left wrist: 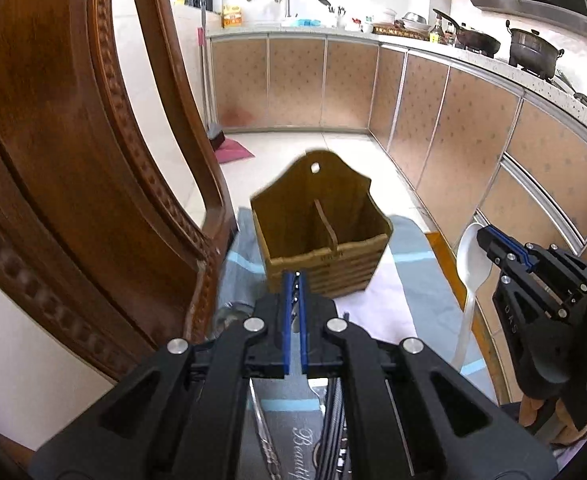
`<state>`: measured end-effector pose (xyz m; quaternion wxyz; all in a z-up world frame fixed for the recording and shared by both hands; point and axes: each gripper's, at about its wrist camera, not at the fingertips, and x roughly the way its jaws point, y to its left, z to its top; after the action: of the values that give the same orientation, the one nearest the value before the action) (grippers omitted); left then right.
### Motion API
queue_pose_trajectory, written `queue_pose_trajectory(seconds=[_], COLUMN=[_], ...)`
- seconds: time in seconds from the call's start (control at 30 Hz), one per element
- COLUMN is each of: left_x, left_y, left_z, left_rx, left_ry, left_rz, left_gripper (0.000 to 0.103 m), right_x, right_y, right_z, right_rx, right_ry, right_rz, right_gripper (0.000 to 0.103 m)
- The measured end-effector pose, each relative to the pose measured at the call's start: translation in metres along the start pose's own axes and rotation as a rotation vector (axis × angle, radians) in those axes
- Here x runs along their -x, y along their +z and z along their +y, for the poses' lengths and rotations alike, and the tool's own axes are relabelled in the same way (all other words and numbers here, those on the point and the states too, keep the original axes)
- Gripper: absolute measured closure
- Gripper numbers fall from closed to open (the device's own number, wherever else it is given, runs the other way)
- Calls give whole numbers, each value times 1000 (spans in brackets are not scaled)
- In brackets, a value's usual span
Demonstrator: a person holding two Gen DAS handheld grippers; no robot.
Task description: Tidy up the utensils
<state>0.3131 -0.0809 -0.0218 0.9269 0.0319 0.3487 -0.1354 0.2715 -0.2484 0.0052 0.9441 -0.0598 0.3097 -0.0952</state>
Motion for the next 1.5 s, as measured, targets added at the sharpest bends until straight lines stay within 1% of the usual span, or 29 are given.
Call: queue_pose_trajectory(seconds=[0.03, 0.17, 0.33, 0.47, 0.6, 0.8, 0.9, 1.0, 1.03, 1.07, 1.1, 1.13, 1.17, 1.2, 1.27, 1.3, 1.37, 1.43, 1.47, 1.5], left_x=[2, 22, 46, 56, 43, 5, -1, -6, -8, -8, -8, -7, -6, -4, -1, 0, 2, -1, -4, -11], left_y=[4, 35, 70, 89, 100, 106, 111, 113, 112, 110, 107, 105, 104, 101, 95, 90, 76, 58, 47, 33], left_z=[0, 3, 13, 20, 26, 32, 32, 30, 30, 30, 29, 29, 28, 28, 28, 28, 25, 22, 20, 18], left_rx=[-5, -22, -20, -18, -11, 19, 16, 12, 13, 13, 7, 7, 7, 8, 15, 20, 16, 7, 4, 5], left_ry=[8, 66, 105, 130, 157, 161, 168, 163, 161, 160, 156, 150, 142, 128, 108, 94, 68, 49, 38, 25], left_rz=[-8, -64, -127, -158, -151, -154, -171, -168, -162, -158, -147, -142, -137, -131, -121, -109, -78, -37, -15, 22], left_gripper=[100, 100, 100, 100, 100, 101, 101, 101, 101, 101, 101, 101, 101, 101, 100, 96, 90, 75, 72, 69], right_x=[0, 1, -9, -31, -64, -94, -102, -110, -111, -110, -107, -101, -90, -84, -74, -68, -56, -48, -47, -48], right_y=[4, 33, 75, 94, 95, 76, 71, 66, 65, 64, 62, 60, 59, 60, 62, 61, 56, 43, 32, 21], right_z=[0, -1, 0, 11, 36, 54, 53, 57, 58, 58, 57, 54, 48, 42, 29, 19, 5, -3, -7, -10], right_rx=[-4, -23, -79, -92, -46, -10, -16, 11, 30, 50, 53, 43, 26, 18, -17, -44, -73, -69, -65, -63], right_ry=[-9, -75, -118, -142, -188, -178, -163, -129, -112, -105, -102, -93, -81, -66, -24, -2, 9, 4, 2, 11], right_rz=[-14, -140, -290, -353, -370, -343, -326, -282, -260, -241, -239, -260, -286, -279, -250, -228, -174, -91, -26, 34], right_gripper=[100, 100, 100, 100, 100, 100, 100, 100, 97, 79, 40, 28, 23, 23, 23, 23, 23, 23, 23, 23])
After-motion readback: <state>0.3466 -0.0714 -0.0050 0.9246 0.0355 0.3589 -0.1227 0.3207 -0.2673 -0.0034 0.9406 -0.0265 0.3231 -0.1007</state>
